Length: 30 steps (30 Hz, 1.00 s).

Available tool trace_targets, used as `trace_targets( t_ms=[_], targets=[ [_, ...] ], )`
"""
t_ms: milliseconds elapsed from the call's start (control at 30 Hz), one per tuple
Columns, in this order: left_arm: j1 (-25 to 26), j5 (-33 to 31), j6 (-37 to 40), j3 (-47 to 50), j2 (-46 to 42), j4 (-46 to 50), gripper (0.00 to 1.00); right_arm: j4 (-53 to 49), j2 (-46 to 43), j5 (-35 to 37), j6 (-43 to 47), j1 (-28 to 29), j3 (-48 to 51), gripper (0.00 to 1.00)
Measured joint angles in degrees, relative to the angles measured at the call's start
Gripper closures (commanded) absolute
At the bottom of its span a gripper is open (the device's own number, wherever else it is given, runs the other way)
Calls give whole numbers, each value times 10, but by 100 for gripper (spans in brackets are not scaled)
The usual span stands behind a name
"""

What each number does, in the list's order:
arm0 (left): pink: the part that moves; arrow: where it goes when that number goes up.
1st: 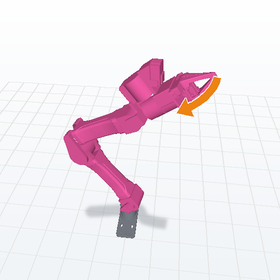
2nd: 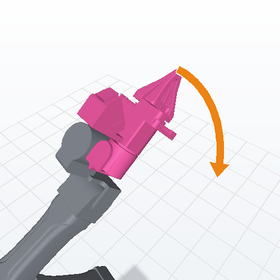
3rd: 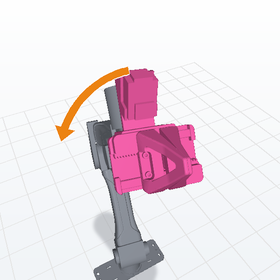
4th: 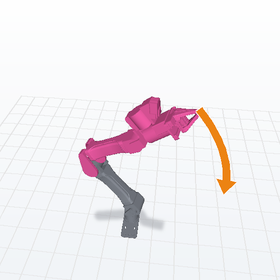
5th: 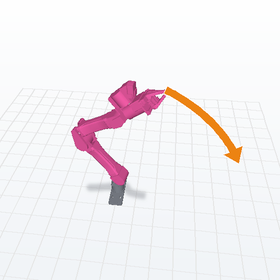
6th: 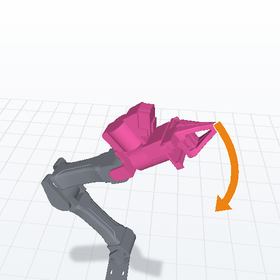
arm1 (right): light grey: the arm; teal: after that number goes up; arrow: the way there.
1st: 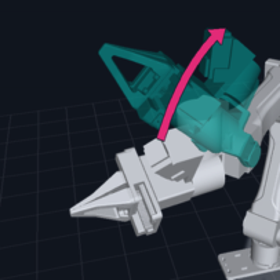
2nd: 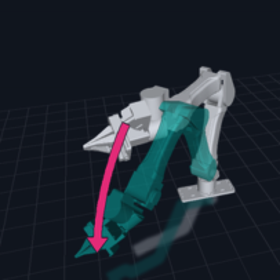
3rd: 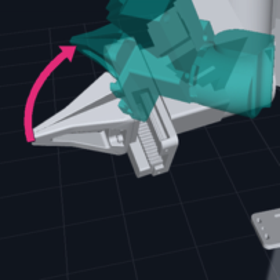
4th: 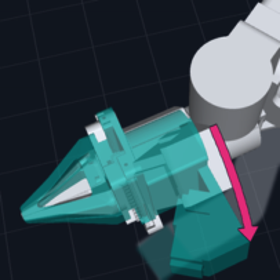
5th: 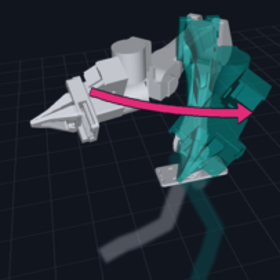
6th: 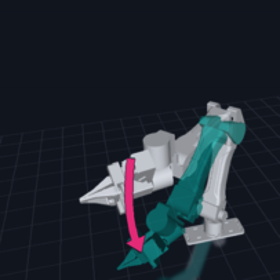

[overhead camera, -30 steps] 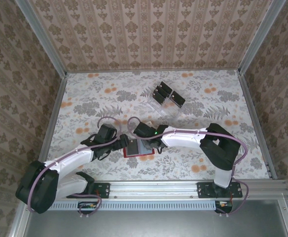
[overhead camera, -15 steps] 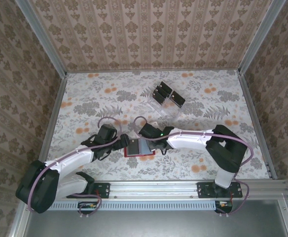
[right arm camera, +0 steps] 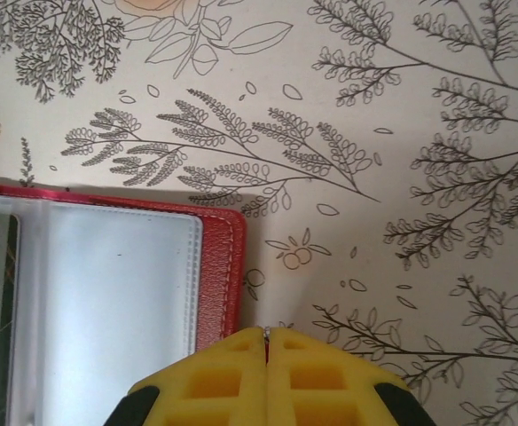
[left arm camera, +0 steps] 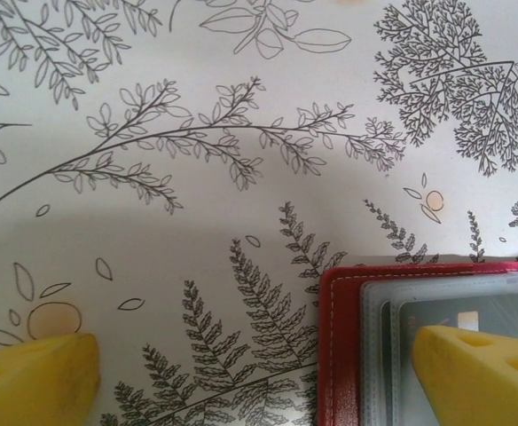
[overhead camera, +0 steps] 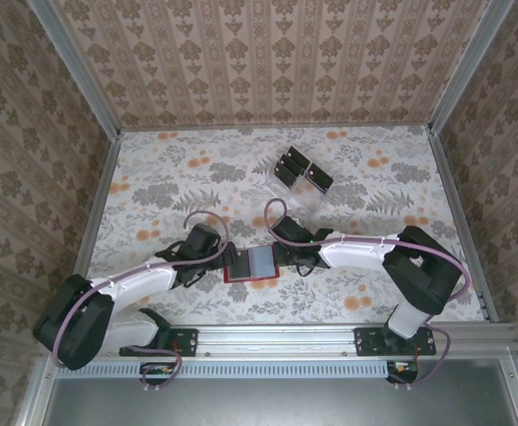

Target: Put the credit cards into the card holder

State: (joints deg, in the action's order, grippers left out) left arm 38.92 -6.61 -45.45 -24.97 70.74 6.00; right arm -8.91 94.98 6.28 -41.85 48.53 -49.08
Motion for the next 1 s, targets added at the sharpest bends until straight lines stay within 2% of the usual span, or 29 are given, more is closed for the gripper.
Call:
trace_targets(
  t_ms=[133, 300, 600, 1000],
  targets=[
    [20, -9, 0, -7, 0, -3, 0, 7, 0, -9, -7, 0, 2, 100],
    [58, 38, -12, -7, -10, -35, 0, 11, -1, -12, -15, 0, 2, 100],
    [59, 43, -15, -7, -18, -41, 0, 13, -1, -21, -17, 0, 2, 100],
    [58, 49, -15, -21, 35, -61, 0, 16, -1, -25, -19, 0, 5, 100]
  ],
)
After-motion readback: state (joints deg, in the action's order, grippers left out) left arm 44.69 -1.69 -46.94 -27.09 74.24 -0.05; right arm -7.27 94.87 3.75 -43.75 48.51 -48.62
